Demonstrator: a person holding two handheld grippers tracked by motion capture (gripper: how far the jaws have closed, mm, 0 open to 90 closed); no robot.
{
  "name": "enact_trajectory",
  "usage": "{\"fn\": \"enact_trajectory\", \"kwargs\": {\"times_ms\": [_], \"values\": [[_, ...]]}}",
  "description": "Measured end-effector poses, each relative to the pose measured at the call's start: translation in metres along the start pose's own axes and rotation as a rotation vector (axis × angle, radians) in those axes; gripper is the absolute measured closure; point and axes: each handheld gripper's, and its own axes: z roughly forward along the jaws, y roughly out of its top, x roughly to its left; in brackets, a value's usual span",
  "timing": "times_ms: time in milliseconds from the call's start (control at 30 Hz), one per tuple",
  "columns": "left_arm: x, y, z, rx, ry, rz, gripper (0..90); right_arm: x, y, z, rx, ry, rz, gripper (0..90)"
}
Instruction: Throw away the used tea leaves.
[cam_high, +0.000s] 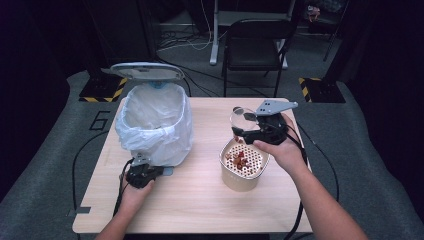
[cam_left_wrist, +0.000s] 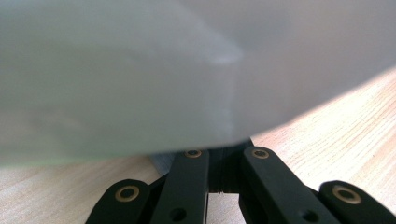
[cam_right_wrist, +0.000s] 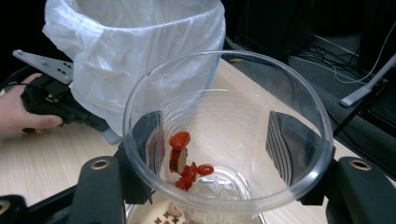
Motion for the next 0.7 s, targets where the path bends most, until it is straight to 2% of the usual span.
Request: {"fn": "enact_trajectory", "kwargs": {"times_ms": [200, 400, 600, 700], "values": [[0.0, 0.0, 0.0, 0.0, -0.002, -0.003, 90.0, 0.009, 0.01, 0.007, 0.001, 0.019, -0.018, 36.8], [0.0, 0.0, 0.0, -0.002, -0.001, -0.003, 90.0, 0.015, 0.019, 0.026, -0.004, 0.055, -0.002, 36.8], [0.0, 0.0, 0.0, 0.005, -0.001, -0.001, 90.0, 0.026, 0.035, 0.037, -0.026, 0.085, 0.013, 36.9], [0.0, 0.0, 0.0, 0.004, 0.0, -0.001, 90.0, 0.03, 0.04, 0.04, -0.031, 0.094, 0.005, 37.0]]}}
